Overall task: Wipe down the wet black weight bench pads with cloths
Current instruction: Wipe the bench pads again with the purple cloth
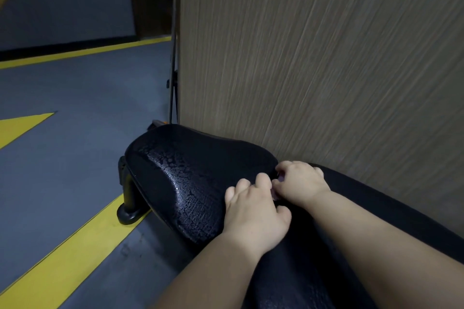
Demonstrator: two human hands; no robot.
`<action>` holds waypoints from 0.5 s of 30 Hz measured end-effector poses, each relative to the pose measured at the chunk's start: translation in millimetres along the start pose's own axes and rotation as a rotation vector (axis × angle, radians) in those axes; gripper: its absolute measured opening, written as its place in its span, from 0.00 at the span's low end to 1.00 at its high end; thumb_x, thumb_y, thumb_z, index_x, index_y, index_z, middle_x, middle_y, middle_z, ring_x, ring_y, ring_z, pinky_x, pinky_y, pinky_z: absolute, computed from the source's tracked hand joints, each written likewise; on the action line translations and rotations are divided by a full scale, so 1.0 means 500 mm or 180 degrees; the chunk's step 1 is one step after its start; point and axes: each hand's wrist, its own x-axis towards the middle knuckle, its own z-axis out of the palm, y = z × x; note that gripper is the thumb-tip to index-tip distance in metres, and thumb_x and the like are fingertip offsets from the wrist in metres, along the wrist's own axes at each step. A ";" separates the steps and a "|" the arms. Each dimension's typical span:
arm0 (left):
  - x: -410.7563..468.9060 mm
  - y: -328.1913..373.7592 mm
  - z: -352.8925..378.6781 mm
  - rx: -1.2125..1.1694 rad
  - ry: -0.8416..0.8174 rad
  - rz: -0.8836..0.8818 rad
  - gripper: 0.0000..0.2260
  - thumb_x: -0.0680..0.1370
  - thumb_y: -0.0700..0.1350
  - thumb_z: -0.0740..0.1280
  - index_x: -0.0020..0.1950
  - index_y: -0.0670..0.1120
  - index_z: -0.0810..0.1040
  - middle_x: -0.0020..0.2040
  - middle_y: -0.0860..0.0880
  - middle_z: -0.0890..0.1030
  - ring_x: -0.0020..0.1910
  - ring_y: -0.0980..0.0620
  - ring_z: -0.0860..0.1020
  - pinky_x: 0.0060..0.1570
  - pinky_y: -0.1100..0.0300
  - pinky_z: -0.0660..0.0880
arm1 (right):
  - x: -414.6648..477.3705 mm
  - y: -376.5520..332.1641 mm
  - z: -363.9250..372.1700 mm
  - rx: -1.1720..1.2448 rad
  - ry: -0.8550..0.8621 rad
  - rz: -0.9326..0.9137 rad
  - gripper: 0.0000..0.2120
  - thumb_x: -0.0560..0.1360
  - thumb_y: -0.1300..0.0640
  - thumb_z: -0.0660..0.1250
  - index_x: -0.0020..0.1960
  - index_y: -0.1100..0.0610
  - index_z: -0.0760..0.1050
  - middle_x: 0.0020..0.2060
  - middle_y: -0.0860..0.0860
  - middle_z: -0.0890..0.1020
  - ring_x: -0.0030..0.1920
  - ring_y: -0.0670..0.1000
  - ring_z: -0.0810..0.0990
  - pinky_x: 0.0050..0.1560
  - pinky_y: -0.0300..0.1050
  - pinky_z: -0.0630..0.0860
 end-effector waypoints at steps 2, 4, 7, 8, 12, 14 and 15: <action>-0.002 -0.009 -0.007 0.0162 0.0091 -0.0035 0.10 0.75 0.51 0.62 0.54 0.53 0.66 0.53 0.57 0.76 0.59 0.53 0.67 0.63 0.55 0.57 | 0.000 0.002 -0.009 0.0375 -0.0134 -0.0001 0.20 0.71 0.52 0.66 0.60 0.50 0.64 0.50 0.45 0.80 0.56 0.50 0.77 0.59 0.46 0.67; -0.004 -0.018 -0.011 0.0292 0.0150 -0.0008 0.10 0.75 0.50 0.61 0.55 0.53 0.66 0.54 0.56 0.76 0.59 0.51 0.66 0.64 0.54 0.58 | -0.003 0.005 -0.015 0.0776 -0.0321 0.0056 0.24 0.69 0.56 0.67 0.59 0.50 0.58 0.48 0.44 0.82 0.46 0.46 0.80 0.54 0.43 0.73; -0.009 -0.031 -0.016 0.0407 0.0087 0.0091 0.12 0.76 0.49 0.60 0.58 0.53 0.68 0.58 0.57 0.74 0.61 0.51 0.64 0.66 0.53 0.56 | -0.010 0.010 -0.020 0.1459 -0.0331 0.0236 0.35 0.65 0.58 0.71 0.66 0.49 0.57 0.52 0.44 0.77 0.41 0.47 0.81 0.39 0.41 0.77; -0.011 -0.035 -0.017 0.0459 0.0034 0.0143 0.12 0.76 0.49 0.59 0.60 0.54 0.69 0.61 0.58 0.73 0.62 0.52 0.63 0.67 0.53 0.54 | -0.014 0.012 -0.020 0.1419 -0.0142 0.0287 0.36 0.64 0.57 0.72 0.68 0.50 0.59 0.54 0.45 0.75 0.45 0.49 0.81 0.40 0.42 0.77; -0.016 -0.038 -0.013 0.0666 -0.0222 0.0261 0.19 0.78 0.48 0.57 0.70 0.55 0.69 0.72 0.58 0.65 0.71 0.51 0.57 0.73 0.47 0.45 | -0.032 -0.006 -0.013 0.0266 0.0276 0.0280 0.11 0.65 0.48 0.68 0.47 0.48 0.79 0.51 0.46 0.75 0.53 0.51 0.76 0.54 0.49 0.72; -0.017 -0.039 -0.012 0.0773 -0.0353 0.0252 0.22 0.79 0.49 0.57 0.73 0.56 0.66 0.76 0.57 0.60 0.74 0.49 0.53 0.74 0.45 0.41 | -0.041 -0.019 -0.005 0.0007 0.0129 0.0177 0.10 0.71 0.48 0.63 0.49 0.46 0.80 0.53 0.46 0.78 0.55 0.50 0.76 0.56 0.48 0.70; -0.017 -0.040 -0.012 0.0813 -0.0419 0.0244 0.22 0.79 0.49 0.56 0.75 0.56 0.64 0.77 0.56 0.58 0.75 0.49 0.51 0.74 0.44 0.40 | -0.041 -0.021 0.002 -0.0044 0.0020 0.0147 0.13 0.74 0.49 0.62 0.56 0.47 0.79 0.57 0.47 0.78 0.59 0.51 0.75 0.58 0.48 0.69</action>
